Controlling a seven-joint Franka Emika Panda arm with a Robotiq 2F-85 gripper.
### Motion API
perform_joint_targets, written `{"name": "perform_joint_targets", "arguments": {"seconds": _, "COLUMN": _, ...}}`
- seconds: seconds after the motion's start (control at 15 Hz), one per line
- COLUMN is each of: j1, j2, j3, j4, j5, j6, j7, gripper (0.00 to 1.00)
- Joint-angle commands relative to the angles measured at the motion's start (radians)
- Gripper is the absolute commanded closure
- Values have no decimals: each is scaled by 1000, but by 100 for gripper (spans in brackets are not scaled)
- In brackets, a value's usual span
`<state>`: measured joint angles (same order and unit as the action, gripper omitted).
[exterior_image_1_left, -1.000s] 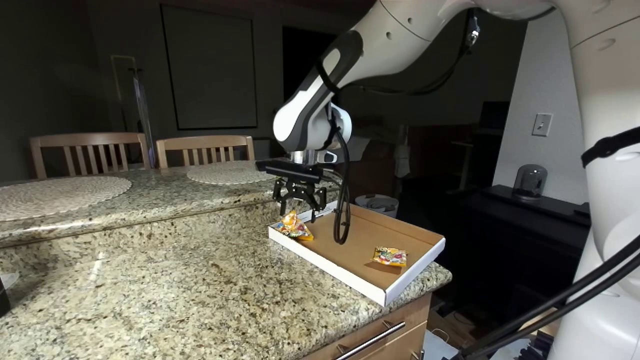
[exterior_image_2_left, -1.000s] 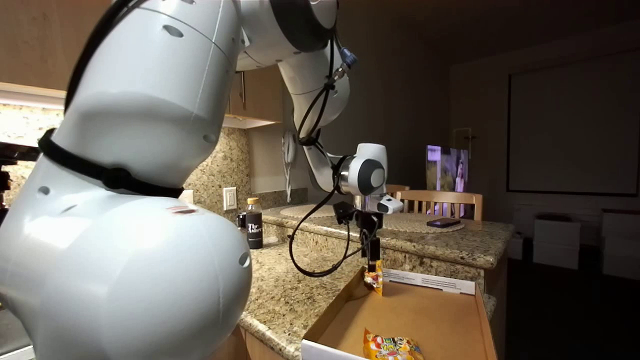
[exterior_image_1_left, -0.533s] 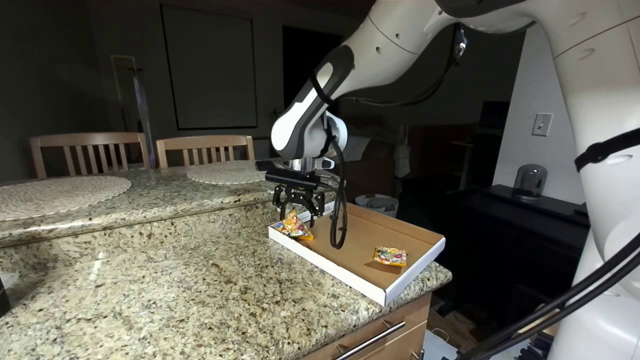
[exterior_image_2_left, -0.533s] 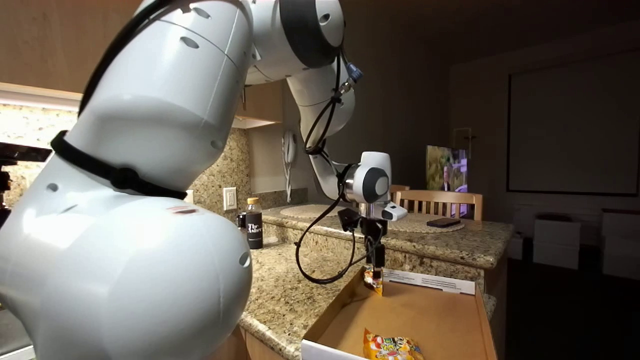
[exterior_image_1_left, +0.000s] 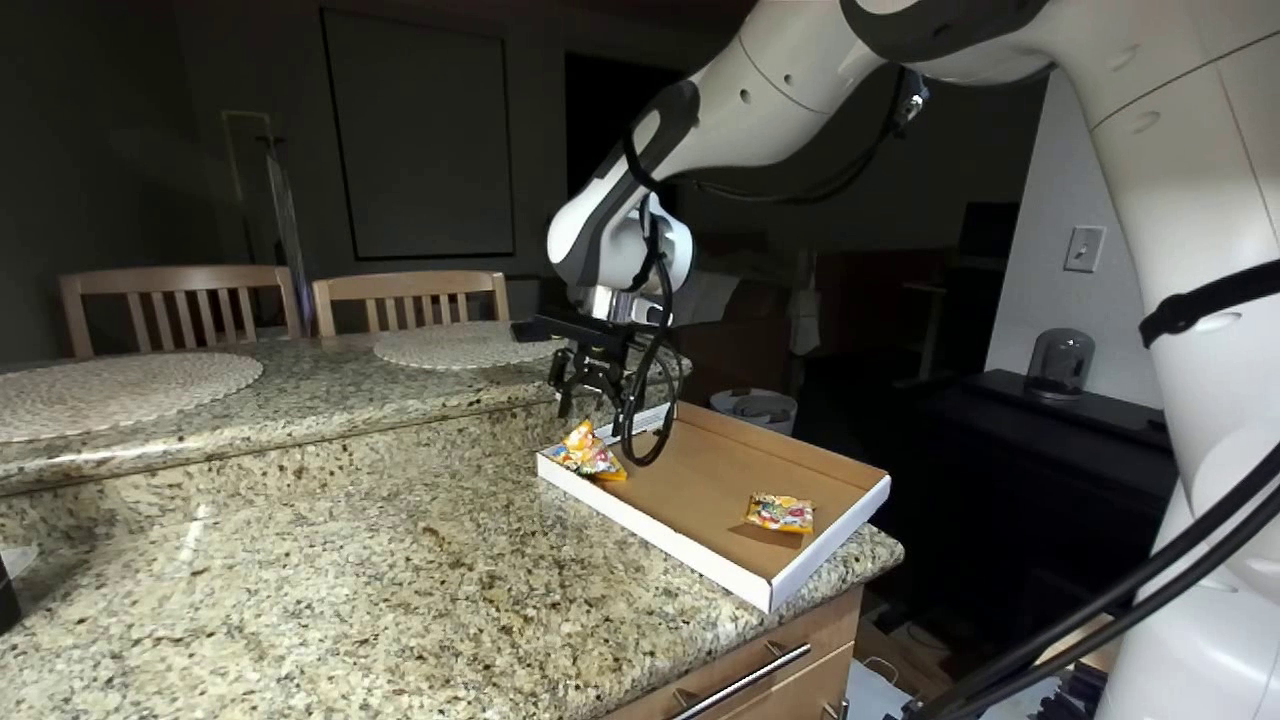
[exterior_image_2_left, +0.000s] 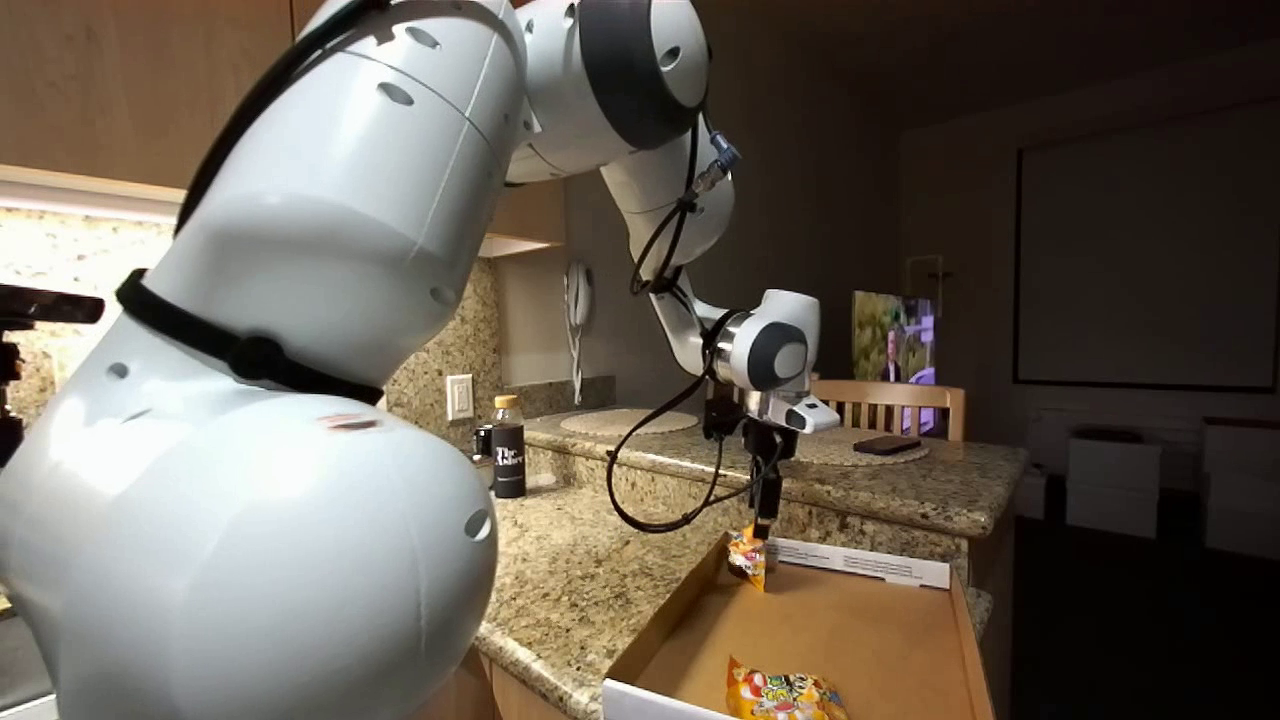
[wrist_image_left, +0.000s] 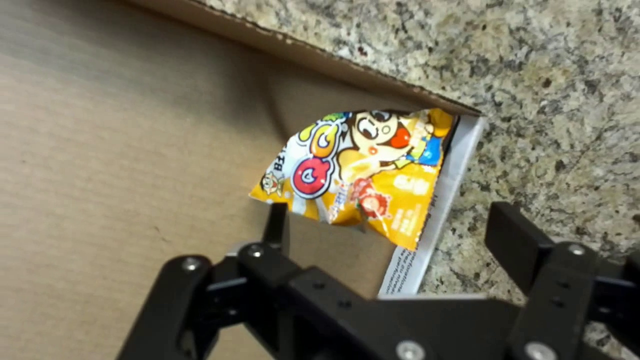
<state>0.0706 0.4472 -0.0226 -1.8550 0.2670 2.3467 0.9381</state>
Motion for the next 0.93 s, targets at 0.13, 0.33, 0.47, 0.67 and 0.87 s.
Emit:
{"name": "perform_joint_targets", "arguments": {"seconds": 0.13, "j1": -16, "j2": 74, "j3": 10, "j4": 84, "j5": 61, "j6": -77, "j7": 10, "gripper": 0}}
{"name": "perform_joint_targets", "arguments": {"seconds": 0.33, "j1": -9, "j2": 110, "j3": -2, "j4": 114, "j5": 46, "j6": -67, "j7": 28, "gripper": 0}}
{"name": "perform_joint_targets", "arguments": {"seconds": 0.47, "j1": -9, "j2": 128, "j3": -6, "j4": 132, "j5": 44, "j6": -73, "j7": 32, "gripper": 0}}
{"name": "perform_joint_targets", "arguments": {"seconds": 0.67, "j1": -8, "j2": 140, "j3": -7, "j4": 143, "j5": 41, "j6": -84, "j7": 28, "gripper": 33}}
{"name": "perform_joint_targets", "arguments": {"seconds": 0.87, "j1": -9, "j2": 133, "j3": -4, "j4": 143, "j5": 45, "j6": -91, "j7": 22, "gripper": 53}}
